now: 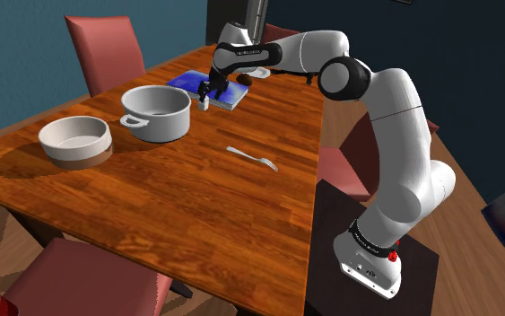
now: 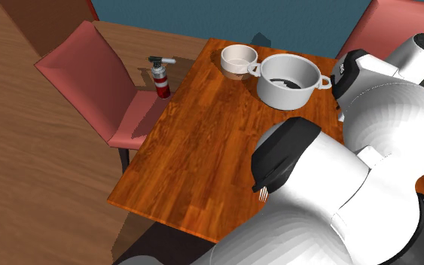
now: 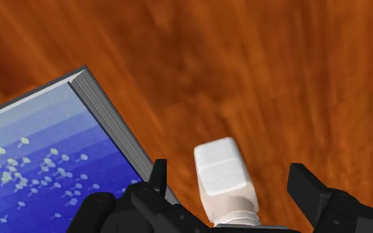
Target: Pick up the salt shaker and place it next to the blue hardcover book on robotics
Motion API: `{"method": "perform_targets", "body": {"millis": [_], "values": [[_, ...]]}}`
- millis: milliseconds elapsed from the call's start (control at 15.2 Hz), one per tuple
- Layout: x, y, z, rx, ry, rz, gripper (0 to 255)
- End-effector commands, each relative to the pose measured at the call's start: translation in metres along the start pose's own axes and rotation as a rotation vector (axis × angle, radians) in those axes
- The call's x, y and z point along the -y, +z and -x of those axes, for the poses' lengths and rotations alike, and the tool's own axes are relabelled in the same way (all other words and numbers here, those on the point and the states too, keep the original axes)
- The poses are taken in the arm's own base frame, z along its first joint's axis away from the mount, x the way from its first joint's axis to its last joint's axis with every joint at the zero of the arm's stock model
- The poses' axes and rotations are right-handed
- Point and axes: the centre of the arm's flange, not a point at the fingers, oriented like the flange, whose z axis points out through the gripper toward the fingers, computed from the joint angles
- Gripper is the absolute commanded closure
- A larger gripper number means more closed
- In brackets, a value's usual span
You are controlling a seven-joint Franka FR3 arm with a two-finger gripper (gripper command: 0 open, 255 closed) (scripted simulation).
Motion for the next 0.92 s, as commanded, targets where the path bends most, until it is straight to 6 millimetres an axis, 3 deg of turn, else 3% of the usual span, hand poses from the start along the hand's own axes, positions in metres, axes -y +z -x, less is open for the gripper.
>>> {"method": "perform_targets", "body": {"millis": [0,66,330,858], "values": [[0.000,0.000,0.000,0.000,0.000,0.000,0],[0.000,0.000,0.000,0.000,0.000,0.000,0],[0.000,-0.050,0.000,0.000,0.000,0.000,0],[0.000,-0.050,0.000,0.000,0.000,0.000,0]]}}
